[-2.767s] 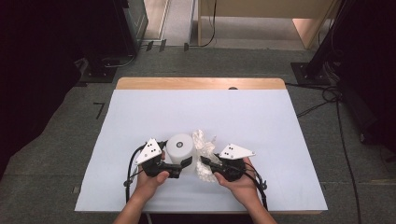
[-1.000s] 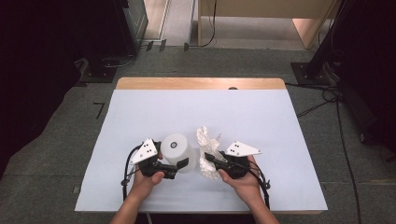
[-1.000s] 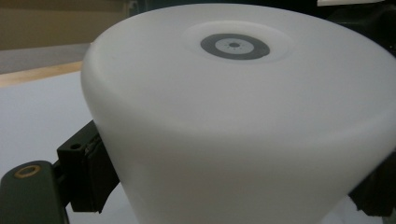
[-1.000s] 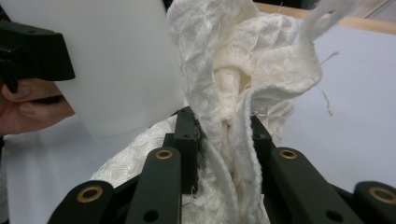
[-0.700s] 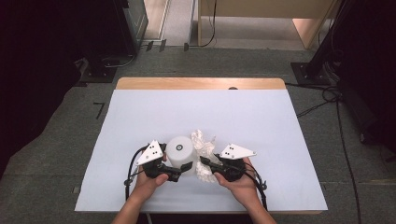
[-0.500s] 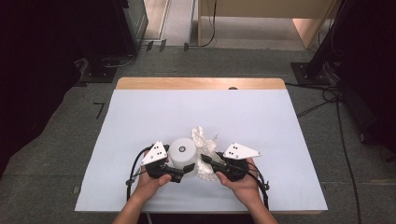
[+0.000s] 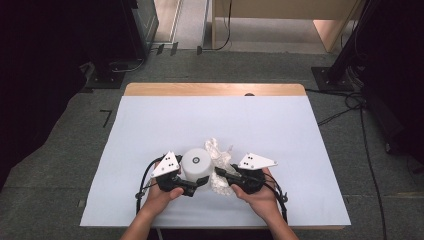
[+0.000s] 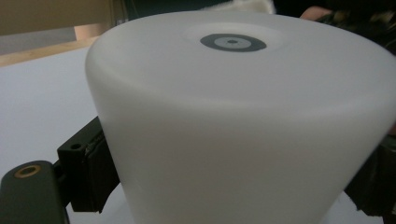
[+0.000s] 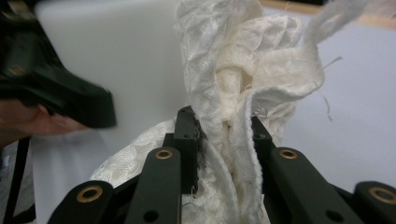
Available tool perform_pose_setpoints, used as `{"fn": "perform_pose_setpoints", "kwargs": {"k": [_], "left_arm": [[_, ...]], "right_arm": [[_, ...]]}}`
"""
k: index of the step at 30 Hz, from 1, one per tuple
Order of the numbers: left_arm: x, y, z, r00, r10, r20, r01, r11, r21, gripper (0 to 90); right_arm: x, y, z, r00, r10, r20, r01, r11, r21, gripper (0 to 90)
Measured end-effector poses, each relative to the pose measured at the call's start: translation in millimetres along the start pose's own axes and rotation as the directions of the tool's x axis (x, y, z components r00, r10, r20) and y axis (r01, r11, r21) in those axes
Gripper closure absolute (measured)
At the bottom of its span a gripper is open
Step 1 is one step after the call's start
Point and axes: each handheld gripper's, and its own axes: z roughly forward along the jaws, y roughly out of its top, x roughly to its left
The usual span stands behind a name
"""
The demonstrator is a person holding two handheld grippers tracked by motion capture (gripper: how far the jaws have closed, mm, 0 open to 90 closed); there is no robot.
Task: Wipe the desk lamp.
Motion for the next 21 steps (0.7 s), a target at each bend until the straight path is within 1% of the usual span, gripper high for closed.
{"fn": "perform_pose_setpoints", "kwargs": {"k": [1, 3, 4, 5, 6, 8, 10, 12, 13, 14, 15, 17, 19, 20, 21], "left_arm": [[-0.3, 0.5, -1.0, 1.0000, 0.010, 0.002, -0.010, 0.9999, -0.010, 8.6], [-1.1, 0.7, -0.7, 0.9999, 0.013, -0.008, -0.013, 0.9998, -0.016, 8.6], [-1.0, 0.3, 0.0, 0.9995, 0.020, -0.022, -0.021, 0.9996, -0.018, 8.5], [-1.0, 0.3, 0.0, 0.9995, 0.020, -0.022, -0.021, 0.9996, -0.018, 8.5], [0.0, -1.2, 2.3, 0.9976, 0.042, -0.055, -0.042, 0.9991, 0.002, 8.5], [0.8, -4.3, 5.7, 0.9931, 0.069, -0.095, -0.067, 0.9974, 0.029, 8.5], [0.8, -7.7, 9.9, 0.9860, 0.102, -0.132, -0.096, 0.9941, 0.051, 8.5], [-0.3, -10.6, 14.6, 0.9794, 0.136, -0.149, -0.126, 0.9889, 0.079, 8.5], [-0.6, -12.2, 16.8, 0.9781, 0.148, -0.147, -0.135, 0.9865, 0.093, 8.5], [-0.8, -13.6, 17.4, 0.9784, 0.147, -0.145, -0.136, 0.9870, 0.086, 8.5], [-0.1, -13.7, 17.2, 0.9794, 0.142, -0.144, -0.130, 0.9874, 0.090, 8.5], [1.4, -14.2, 15.8, 0.9823, 0.120, -0.144, -0.107, 0.9900, 0.091, 8.4], [1.8, -15.1, 13.8, 0.9803, 0.102, -0.169, -0.087, 0.9921, 0.090, 8.0], [1.4, -15.5, 12.6, 0.9774, 0.101, -0.186, -0.086, 0.9926, 0.086, 6.4], [1.4, -15.5, 12.6, 0.9774, 0.101, -0.186, -0.086, 0.9926, 0.086, 4.5]], "right_arm": [[-1.9, -2.1, 2.9, 1.0000, 0.006, -0.004, -0.006, 1.000, 0.020, 73.0], [-3.9, -5.8, 6.5, 0.9999, 0.011, -0.002, -0.011, 0.999, 0.047, 72.9], [-4.8, -6.6, 7.2, 0.9999, 0.010, 0.009, -0.011, 0.998, 0.054, 72.9], [-5.5, -6.7, 7.2, 0.9997, 0.011, 0.024, -0.013, 0.998, 0.055, 72.9], [-6.3, -6.2, 6.1, 0.9992, 0.012, 0.038, -0.014, 0.999, 0.052, 72.9], [-8.5, -4.9, 2.8, 0.9984, 0.020, 0.053, -0.022, 0.999, 0.030, 72.9], [-10.4, -3.7, -1.4, 0.9970, 0.029, 0.071, -0.030, 0.999, 0.017, 73.0], [-13.3, -2.7, -4.8, 0.9960, 0.031, 0.083, -0.031, 1.000, -0.001, 73.0], [-14.1, -2.4, -6.1, 0.9956, 0.036, 0.087, -0.035, 0.999, -0.006, 73.0], [-14.9, -2.2, -7.1, 0.9952, 0.038, 0.090, -0.038, 0.999, -0.009, 73.0], [-15.5, -2.2, -7.7, 0.9948, 0.039, 0.094, -0.038, 0.999, -0.013, 73.0], [-15.9, -2.1, -8.4, 0.9945, 0.040, 0.097, -0.039, 0.999, -0.015, 73.0], [-16.1, -2.0, -8.5, 0.9945, 0.037, 0.098, -0.036, 0.999, -0.015, 73.0], [-16.2, -1.9, -8.6, 0.9945, 0.036, 0.098, -0.035, 0.999, -0.014, 73.0], [-16.5, -1.9, -8.7, 0.9945, 0.034, 0.099, -0.033, 0.999, -0.013, 73.0]]}}
